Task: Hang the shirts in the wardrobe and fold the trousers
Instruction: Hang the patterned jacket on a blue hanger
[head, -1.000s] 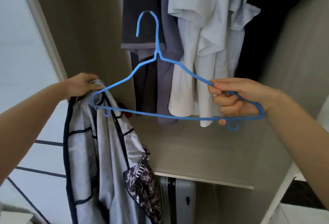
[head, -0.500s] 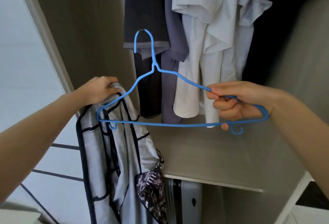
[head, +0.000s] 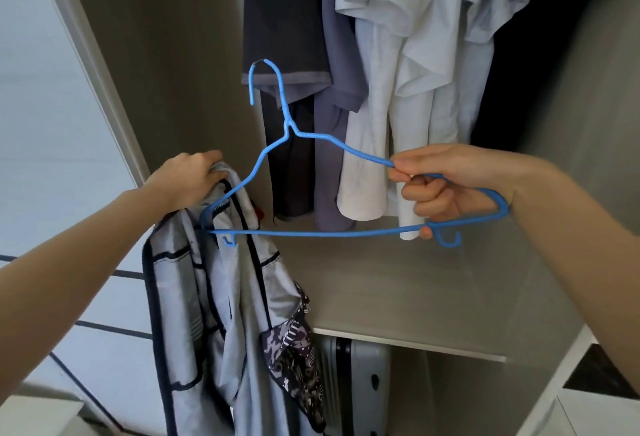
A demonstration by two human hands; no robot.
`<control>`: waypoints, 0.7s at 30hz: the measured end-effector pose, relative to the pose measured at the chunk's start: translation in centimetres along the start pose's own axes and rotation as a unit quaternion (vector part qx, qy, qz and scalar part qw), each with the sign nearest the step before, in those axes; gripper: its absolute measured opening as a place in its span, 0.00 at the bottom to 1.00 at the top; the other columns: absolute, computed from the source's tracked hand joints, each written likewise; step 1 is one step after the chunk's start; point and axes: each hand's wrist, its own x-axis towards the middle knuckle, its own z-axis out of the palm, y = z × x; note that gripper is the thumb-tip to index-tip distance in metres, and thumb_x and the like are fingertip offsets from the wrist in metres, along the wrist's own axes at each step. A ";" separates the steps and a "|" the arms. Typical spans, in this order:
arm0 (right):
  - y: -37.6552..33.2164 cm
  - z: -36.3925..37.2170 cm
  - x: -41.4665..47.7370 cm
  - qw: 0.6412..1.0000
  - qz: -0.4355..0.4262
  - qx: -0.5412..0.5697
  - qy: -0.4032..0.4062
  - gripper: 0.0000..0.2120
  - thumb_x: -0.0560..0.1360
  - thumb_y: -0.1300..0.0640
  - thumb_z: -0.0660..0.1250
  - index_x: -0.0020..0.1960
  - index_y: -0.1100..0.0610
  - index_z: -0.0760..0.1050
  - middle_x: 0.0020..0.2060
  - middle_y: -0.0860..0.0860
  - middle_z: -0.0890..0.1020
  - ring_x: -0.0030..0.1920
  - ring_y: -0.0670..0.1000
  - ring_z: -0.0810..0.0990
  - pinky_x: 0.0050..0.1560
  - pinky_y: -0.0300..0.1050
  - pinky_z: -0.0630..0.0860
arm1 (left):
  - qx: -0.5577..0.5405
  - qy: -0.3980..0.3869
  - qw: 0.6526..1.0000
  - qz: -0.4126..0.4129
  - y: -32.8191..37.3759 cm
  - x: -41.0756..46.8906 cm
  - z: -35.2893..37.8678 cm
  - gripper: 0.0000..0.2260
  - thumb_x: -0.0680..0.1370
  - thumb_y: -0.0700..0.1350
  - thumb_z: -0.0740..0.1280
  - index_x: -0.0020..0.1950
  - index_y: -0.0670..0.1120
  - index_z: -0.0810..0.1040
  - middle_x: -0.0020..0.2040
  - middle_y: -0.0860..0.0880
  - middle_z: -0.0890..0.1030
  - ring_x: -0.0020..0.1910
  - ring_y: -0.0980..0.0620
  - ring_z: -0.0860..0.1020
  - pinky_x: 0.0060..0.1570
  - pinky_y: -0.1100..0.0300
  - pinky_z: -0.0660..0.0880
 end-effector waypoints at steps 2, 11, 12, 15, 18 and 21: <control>0.5 1.1 1.1 1.000 -0.003 -0.002 -0.005 0.16 0.83 0.52 0.55 0.38 0.53 0.64 0.29 0.49 0.54 0.28 0.47 0.51 0.42 0.55 0.75 | -0.098 0.005 0.995 -0.025 0.8 0.1 0.0 0.09 0.82 0.48 0.61 0.48 0.42 0.72 0.43 0.40 0.78 0.46 0.38 0.76 0.47 0.48 0.71; 5.6 3.5 5.1 0.999 -0.025 0.006 -0.027 0.13 0.81 0.51 0.59 0.41 0.57 0.68 0.30 0.51 0.61 0.29 0.48 0.62 0.51 0.70 0.77 | -0.532 0.013 0.832 -0.155 5.7 -2.3 0.0 0.07 0.81 0.41 0.63 0.52 0.42 0.80 0.45 0.39 0.80 0.42 0.44 0.78 0.43 0.55 0.74; 5.9 3.4 5.2 0.999 -0.034 0.005 -0.024 0.13 0.81 0.51 0.59 0.41 0.56 0.67 0.30 0.51 0.61 0.29 0.48 0.62 0.50 0.69 0.78 | -0.555 0.015 0.817 -0.152 6.0 -2.6 -0.3 0.08 0.81 0.42 0.63 0.53 0.41 0.80 0.46 0.38 0.80 0.43 0.43 0.78 0.45 0.55 0.75; 6.8 3.4 5.4 0.998 -0.068 0.002 -0.013 0.13 0.80 0.52 0.60 0.40 0.56 0.65 0.30 0.51 0.61 0.29 0.48 0.63 0.49 0.66 0.79 | -0.629 -0.020 0.768 -0.118 6.8 -3.0 -1.1 0.12 0.81 0.44 0.60 0.51 0.41 0.82 0.44 0.40 0.82 0.42 0.47 0.80 0.45 0.59 0.77; 7.5 3.2 5.2 0.996 -0.085 0.014 -0.010 0.12 0.79 0.52 0.61 0.41 0.58 0.65 0.29 0.52 0.62 0.29 0.49 0.65 0.50 0.69 0.78 | -0.576 -0.078 0.811 -0.074 6.4 -3.3 -1.7 0.14 0.82 0.46 0.60 0.53 0.43 0.84 0.49 0.39 0.84 0.47 0.46 0.81 0.54 0.53 0.75; 8.1 3.0 4.9 0.995 -0.102 0.013 -0.008 0.12 0.78 0.52 0.62 0.39 0.57 0.68 0.29 0.52 0.62 0.29 0.49 0.65 0.51 0.68 0.78 | -0.358 -0.045 0.926 0.106 5.2 -3.8 -1.7 0.14 0.82 0.51 0.63 0.51 0.43 0.84 0.37 0.48 0.82 0.37 0.56 0.75 0.47 0.67 0.70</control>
